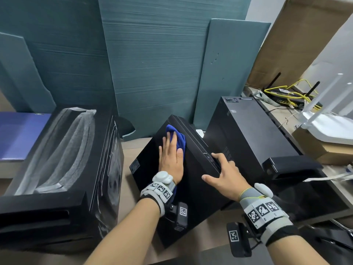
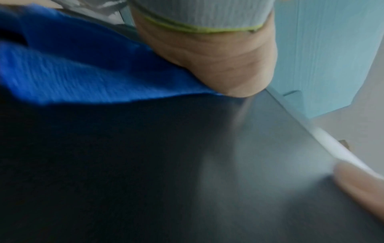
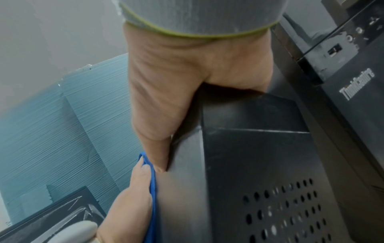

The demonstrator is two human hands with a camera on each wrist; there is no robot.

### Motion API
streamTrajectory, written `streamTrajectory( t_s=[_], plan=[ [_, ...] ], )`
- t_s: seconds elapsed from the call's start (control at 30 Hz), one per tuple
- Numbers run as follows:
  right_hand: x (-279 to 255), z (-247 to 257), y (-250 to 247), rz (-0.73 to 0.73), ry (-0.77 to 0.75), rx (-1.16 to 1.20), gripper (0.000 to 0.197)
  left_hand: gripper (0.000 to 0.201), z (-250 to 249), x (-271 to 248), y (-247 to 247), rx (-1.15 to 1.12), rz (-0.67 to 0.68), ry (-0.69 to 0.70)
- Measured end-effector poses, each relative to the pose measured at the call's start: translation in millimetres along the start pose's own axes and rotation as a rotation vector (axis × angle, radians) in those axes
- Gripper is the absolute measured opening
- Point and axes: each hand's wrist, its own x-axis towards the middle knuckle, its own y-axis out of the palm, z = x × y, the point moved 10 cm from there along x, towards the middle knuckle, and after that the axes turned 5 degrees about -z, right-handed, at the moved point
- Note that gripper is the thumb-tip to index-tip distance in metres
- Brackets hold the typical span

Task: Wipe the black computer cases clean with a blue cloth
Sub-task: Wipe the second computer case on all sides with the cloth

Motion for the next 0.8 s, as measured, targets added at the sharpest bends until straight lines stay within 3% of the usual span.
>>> streamTrajectory(
  t_s=[0.1,0.23,0.37,0.67,0.8],
  plan=[
    [1,-1,-1,0.003,0.000,0.009,0.078,0.058,36,11,-11,0.036,-0.035,-0.059],
    [2,-1,1,0.004,0.005,0.007,0.078,0.056,107,5,-27,0.093,-0.102,-0.351],
    [1,1,2,0.002,0.000,-0.025,0.079,0.054,162,-40,-35,0.096,-0.158,-0.550],
    [0,8,6,0.028,-0.024,-0.159,0.083,0.053,174,-162,-14,-0.176,-0.222,-0.787],
    [-1,10,6,0.033,-0.035,-0.177,0.081,0.053,163,-196,-4,-0.217,-0.247,-0.805]
  ],
)
